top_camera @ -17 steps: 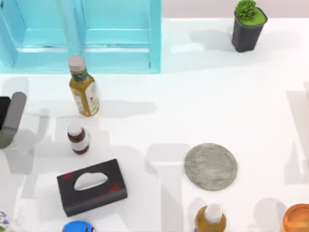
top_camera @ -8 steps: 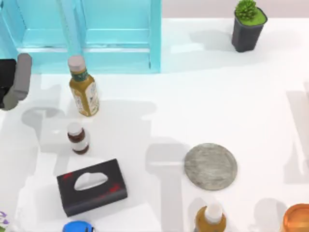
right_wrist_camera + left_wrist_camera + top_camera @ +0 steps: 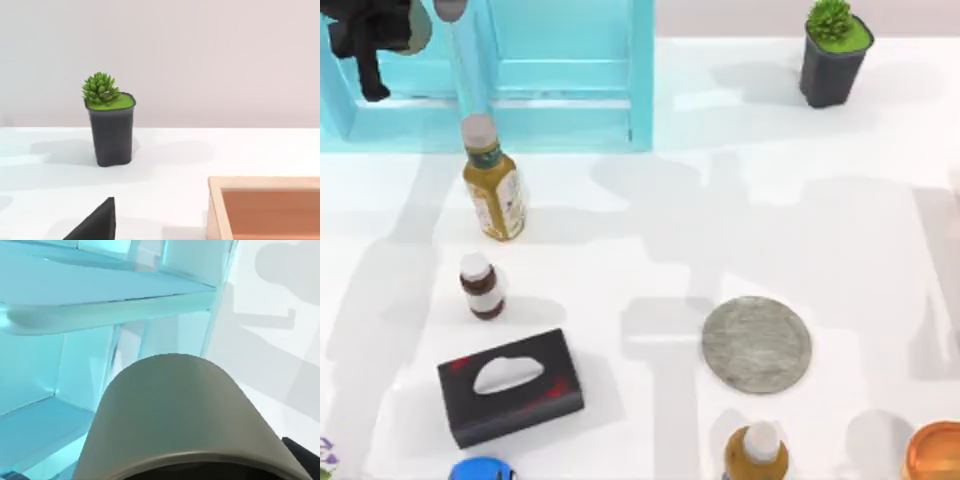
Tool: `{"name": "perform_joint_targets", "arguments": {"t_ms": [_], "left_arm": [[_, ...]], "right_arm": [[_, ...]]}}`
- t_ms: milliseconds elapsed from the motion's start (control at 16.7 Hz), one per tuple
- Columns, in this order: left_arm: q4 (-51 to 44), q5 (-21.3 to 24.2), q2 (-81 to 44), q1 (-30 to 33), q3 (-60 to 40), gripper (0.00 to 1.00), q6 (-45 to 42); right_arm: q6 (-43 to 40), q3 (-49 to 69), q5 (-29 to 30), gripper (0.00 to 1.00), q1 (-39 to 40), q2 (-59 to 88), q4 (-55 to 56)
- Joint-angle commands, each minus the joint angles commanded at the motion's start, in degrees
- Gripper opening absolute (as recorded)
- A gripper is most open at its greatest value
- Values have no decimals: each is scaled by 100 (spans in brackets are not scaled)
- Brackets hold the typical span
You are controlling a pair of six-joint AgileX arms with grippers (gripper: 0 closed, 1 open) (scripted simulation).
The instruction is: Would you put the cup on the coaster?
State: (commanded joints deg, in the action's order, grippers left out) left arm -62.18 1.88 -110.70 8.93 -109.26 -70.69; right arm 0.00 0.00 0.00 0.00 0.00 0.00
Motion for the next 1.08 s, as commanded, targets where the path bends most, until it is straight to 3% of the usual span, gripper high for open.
{"name": "perform_joint_targets", "arguments": {"t_ms": [420, 780, 1080], "left_arm": [[-1631, 348, -1140, 1437, -1777, 0, 2770], [-2881, 643, -2562, 2644, -3048, 0, 6445], [-3377, 583, -3624, 3569, -4074, 0, 9498]], "right_arm": [[0, 0, 0, 100, 0, 0, 0], [0, 0, 0, 100, 0, 0, 0], [0, 0, 0, 100, 0, 0, 0]]}}
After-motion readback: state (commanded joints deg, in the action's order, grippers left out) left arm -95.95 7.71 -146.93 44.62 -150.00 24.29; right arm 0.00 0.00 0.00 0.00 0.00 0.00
